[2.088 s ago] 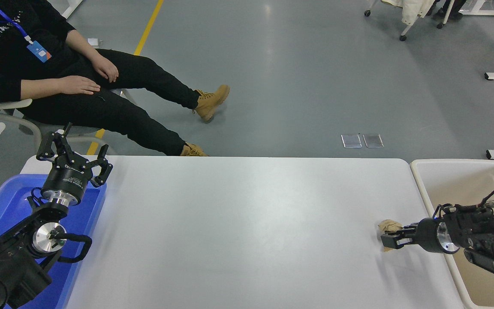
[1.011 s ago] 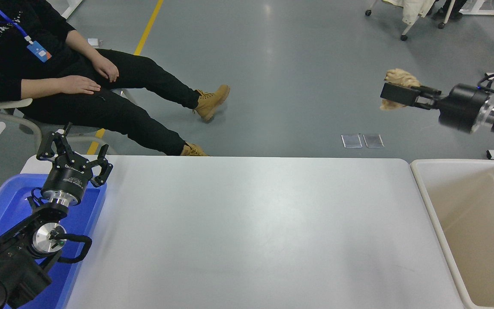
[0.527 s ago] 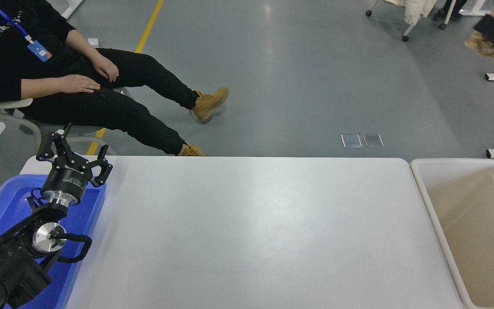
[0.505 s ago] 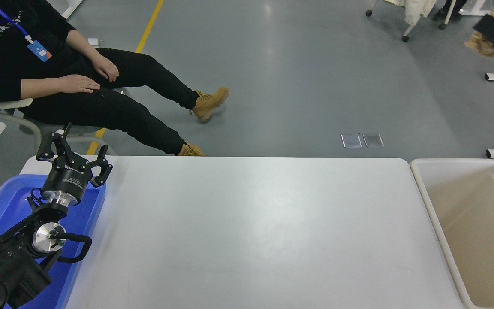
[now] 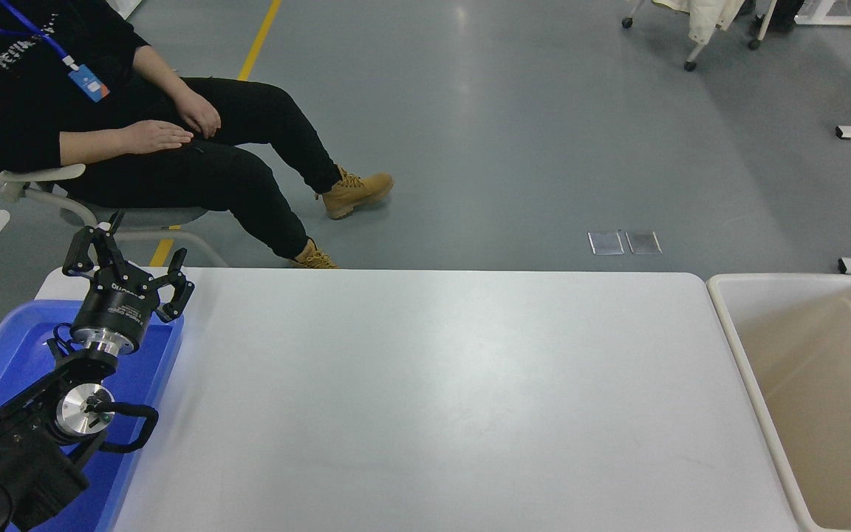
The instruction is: Clean the table surface
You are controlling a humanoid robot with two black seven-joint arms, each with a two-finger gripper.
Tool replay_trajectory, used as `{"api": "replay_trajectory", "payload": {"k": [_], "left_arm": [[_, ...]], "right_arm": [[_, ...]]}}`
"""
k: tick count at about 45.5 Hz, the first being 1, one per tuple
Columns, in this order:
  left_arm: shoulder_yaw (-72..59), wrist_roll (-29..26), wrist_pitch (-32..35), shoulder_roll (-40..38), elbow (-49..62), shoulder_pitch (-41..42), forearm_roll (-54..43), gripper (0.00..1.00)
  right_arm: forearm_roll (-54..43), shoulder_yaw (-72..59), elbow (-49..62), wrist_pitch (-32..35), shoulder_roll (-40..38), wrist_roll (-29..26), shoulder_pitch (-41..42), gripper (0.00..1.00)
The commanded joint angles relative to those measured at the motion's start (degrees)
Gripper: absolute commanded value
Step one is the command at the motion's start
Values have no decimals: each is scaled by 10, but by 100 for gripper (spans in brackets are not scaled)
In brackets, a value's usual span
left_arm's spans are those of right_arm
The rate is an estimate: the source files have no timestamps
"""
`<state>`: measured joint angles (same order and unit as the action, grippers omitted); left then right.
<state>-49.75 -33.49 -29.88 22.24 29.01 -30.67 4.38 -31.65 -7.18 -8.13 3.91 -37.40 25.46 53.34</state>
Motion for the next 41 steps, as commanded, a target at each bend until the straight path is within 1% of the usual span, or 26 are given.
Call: {"api": "replay_trajectory", "payload": {"k": [1,11,19,29,30,33,38,39,41], "left_arm": [[0,0,0,0,0,0,0,100],[0,0,0,0,0,0,0,100],[0,0,0,0,0,0,0,100],[0,0,0,0,0,0,0,100],[0,0,0,0,0,0,0,100],[0,0,0,0,0,0,0,100],[0,0,0,0,0,0,0,100],[0,0,0,0,0,0,0,100],[0,0,0,0,0,0,0,100]], "right_arm": [[2,-2,8,0,20,-30,-60,0],[2,-9,13,-1,43,-30,-88,0],[8,-46,23,-6,82,-30,-109,0],[10,-51,36,-7,105,-30,-119,0],[10,-51,38,-7,107,-30,-119,2],[11,-51,42,-7,109,-30,-120,14],[11,-49,42,-14,109,-30,-127,38],[11,-46,42,-15,109,-30,-128,45],[12,-42,42,-19,109,-30,-132,63]]}}
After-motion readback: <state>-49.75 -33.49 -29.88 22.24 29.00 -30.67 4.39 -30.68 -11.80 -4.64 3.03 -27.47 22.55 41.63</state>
